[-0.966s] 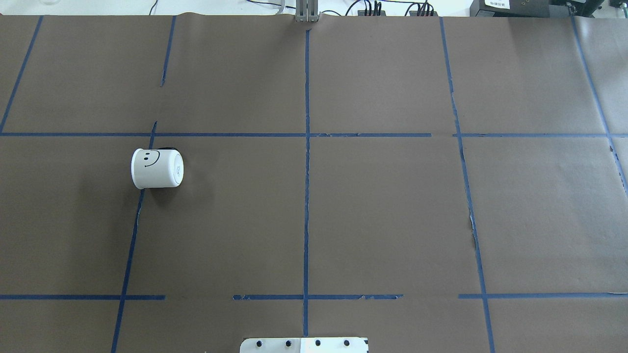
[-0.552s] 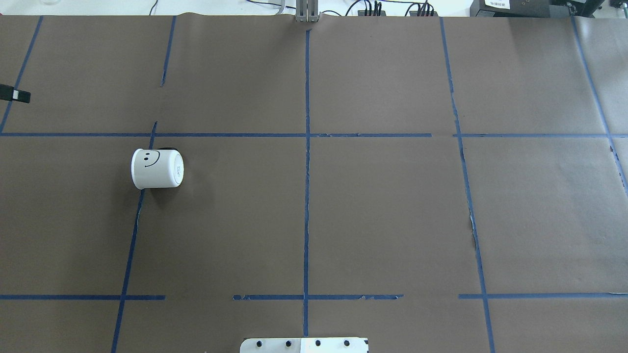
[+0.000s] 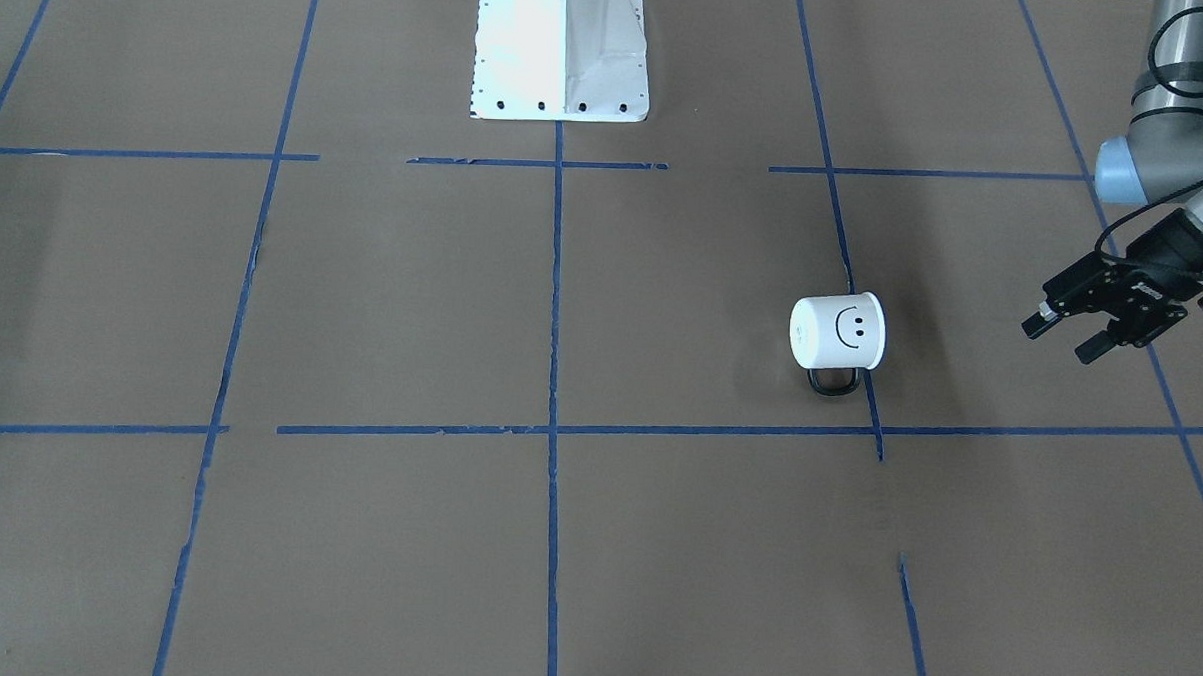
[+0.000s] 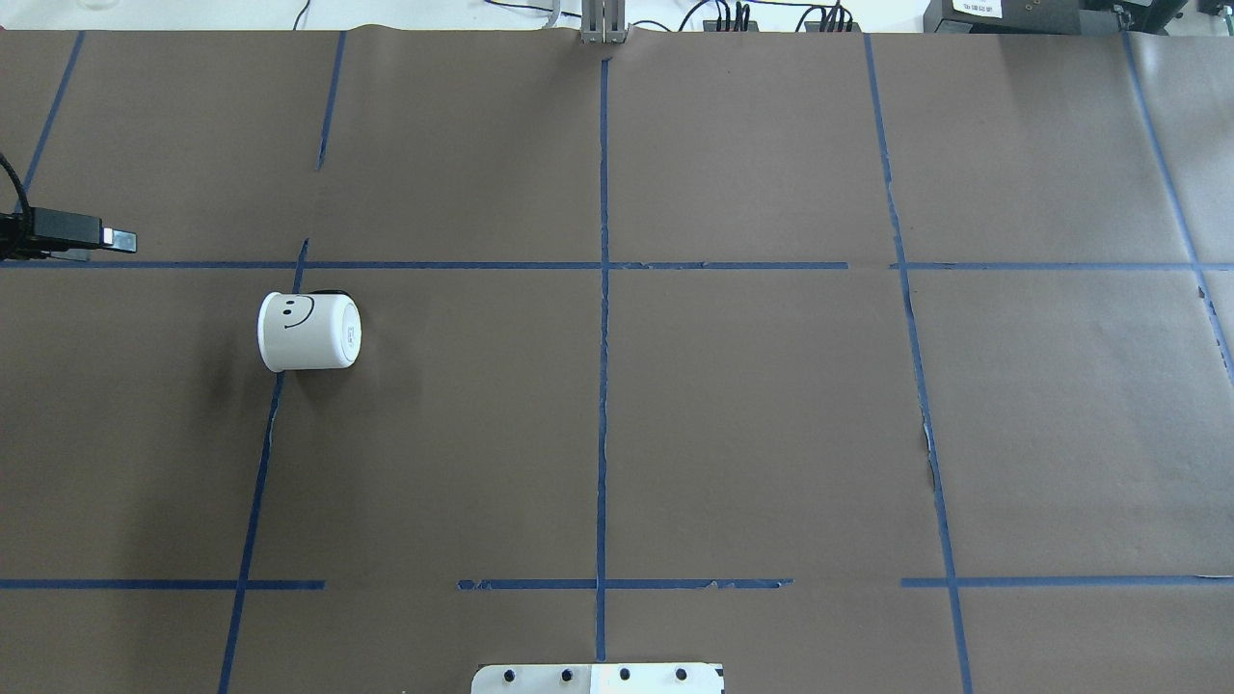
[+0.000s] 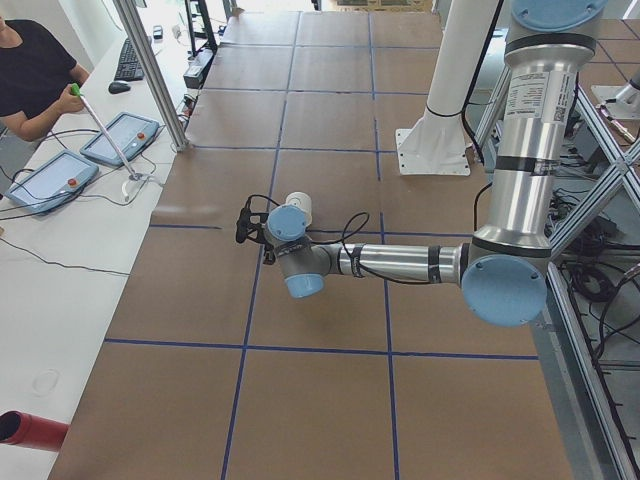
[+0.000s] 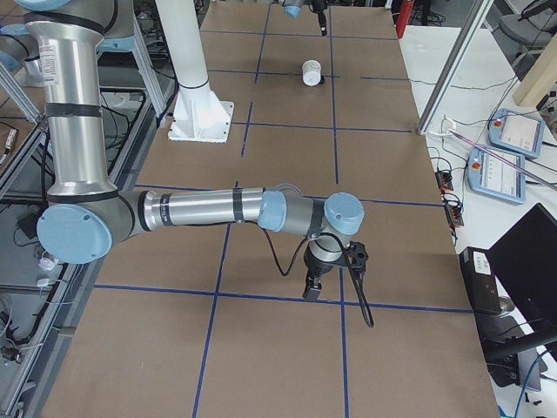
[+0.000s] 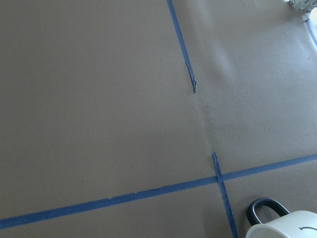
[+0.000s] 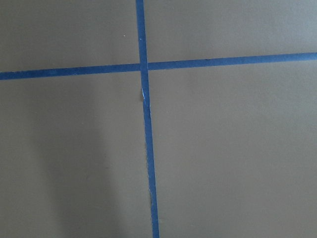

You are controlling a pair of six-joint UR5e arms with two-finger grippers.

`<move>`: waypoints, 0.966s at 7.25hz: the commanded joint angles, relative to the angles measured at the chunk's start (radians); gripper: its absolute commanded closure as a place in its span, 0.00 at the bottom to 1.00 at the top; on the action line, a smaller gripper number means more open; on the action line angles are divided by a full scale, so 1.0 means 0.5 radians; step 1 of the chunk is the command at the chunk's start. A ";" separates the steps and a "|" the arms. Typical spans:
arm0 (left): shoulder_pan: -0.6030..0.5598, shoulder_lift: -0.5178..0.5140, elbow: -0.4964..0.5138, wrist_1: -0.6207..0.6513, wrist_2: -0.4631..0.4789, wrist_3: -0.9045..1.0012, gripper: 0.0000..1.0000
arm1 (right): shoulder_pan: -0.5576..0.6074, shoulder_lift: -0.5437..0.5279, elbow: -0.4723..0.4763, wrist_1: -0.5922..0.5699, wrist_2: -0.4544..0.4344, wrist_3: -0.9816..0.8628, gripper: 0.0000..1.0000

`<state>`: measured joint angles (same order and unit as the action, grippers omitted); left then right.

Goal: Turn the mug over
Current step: 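Move the left gripper toward the white mug lying on its side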

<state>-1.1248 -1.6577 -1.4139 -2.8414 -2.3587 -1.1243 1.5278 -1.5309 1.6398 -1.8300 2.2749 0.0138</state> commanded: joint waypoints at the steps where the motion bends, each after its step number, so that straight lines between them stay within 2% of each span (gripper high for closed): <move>1: 0.105 -0.016 0.069 -0.325 -0.004 -0.556 0.00 | 0.000 0.000 0.000 0.000 0.000 0.000 0.00; 3: 0.233 -0.044 0.174 -0.694 0.090 -0.971 0.00 | 0.000 0.000 0.000 0.000 0.000 0.000 0.00; 4: 0.352 -0.053 0.174 -0.826 0.285 -1.137 0.00 | 0.000 0.000 0.000 0.000 0.000 0.000 0.00; 6: 0.610 -0.117 0.174 -0.932 0.611 -1.349 0.00 | 0.000 0.000 0.000 0.000 0.000 0.000 0.00; 7: 0.657 -0.127 0.177 -0.938 0.655 -1.350 0.00 | 0.000 0.000 0.000 0.000 0.000 0.000 0.00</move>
<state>-0.8440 -1.7084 -1.3272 -3.2968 -2.0854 -1.7749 1.5279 -1.5309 1.6398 -1.8300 2.2749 0.0138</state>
